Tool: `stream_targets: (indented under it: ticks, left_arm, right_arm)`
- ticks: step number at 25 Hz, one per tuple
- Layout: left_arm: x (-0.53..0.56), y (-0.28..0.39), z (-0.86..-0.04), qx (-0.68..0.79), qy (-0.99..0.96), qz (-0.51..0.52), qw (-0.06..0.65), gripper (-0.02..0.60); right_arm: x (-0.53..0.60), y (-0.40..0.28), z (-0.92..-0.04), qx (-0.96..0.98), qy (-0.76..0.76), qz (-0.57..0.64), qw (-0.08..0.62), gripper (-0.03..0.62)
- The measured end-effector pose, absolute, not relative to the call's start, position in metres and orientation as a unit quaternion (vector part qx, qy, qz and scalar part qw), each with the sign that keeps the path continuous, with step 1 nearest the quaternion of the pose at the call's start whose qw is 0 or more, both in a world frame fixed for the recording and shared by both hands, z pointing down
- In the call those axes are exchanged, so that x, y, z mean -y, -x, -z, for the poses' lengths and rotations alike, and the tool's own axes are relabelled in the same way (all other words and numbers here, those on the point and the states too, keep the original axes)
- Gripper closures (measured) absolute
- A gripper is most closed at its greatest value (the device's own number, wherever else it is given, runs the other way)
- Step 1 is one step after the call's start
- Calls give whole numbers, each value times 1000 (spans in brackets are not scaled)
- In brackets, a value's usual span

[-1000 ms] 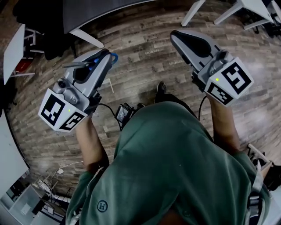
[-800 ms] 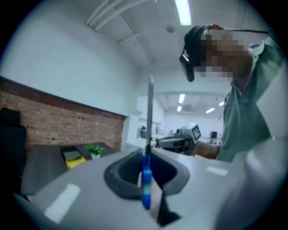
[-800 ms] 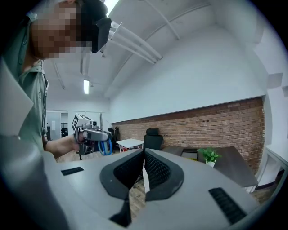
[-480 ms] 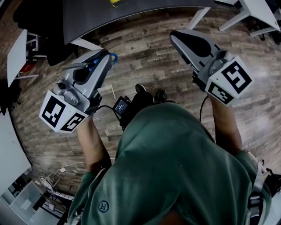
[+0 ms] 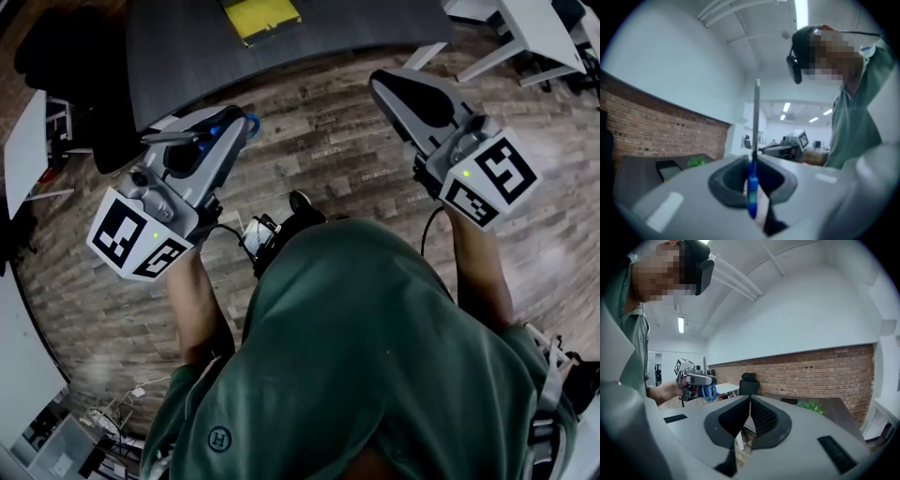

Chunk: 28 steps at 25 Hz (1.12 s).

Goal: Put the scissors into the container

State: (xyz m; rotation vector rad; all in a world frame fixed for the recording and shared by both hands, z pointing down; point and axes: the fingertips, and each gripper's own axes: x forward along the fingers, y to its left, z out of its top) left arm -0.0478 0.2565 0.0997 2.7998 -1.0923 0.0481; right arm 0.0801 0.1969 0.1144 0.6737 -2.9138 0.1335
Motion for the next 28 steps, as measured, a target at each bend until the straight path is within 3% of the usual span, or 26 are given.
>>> stream_targets:
  ticks: [13, 28]
  left_arm:
    - [-191, 95, -105, 335, -939, 2, 77, 554]
    - [-84, 78, -121, 387, -915, -37, 105, 554]
  right_arm:
    - [-145, -29, -112, 965, -241, -40, 94, 586]
    - [-27, -39, -124, 977, -190, -61, 68, 586]
